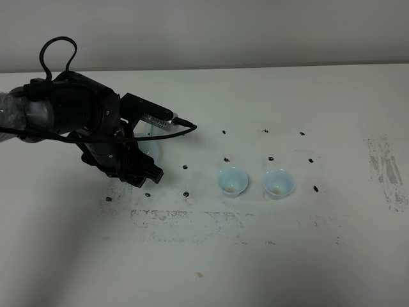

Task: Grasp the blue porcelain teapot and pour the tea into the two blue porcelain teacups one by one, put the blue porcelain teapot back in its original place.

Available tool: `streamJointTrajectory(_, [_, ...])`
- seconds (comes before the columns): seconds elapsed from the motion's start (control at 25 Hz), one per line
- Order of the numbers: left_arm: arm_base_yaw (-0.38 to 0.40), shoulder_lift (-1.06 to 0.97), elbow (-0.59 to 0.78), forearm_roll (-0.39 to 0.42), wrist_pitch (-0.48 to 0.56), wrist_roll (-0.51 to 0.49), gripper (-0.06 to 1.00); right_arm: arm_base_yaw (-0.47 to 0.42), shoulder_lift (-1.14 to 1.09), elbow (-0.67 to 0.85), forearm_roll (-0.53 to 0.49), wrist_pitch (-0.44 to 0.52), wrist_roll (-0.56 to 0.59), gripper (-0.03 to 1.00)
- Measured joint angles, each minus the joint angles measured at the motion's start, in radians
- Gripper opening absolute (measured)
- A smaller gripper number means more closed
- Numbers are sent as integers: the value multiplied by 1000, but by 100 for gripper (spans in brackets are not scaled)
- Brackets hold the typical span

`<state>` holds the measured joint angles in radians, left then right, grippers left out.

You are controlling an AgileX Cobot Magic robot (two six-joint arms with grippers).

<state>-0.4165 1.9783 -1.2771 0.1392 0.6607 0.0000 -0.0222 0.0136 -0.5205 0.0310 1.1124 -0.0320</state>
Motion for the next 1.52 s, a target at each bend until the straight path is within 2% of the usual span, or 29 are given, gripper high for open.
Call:
streamJointTrajectory(0.6, [10, 15, 0, -1, -47, 0, 58, 0, 0, 0, 1, 0, 0, 42])
streamJointTrajectory(1.52, [10, 43, 0, -6, -43, -24, 58, 0, 0, 0, 2, 0, 0, 42])
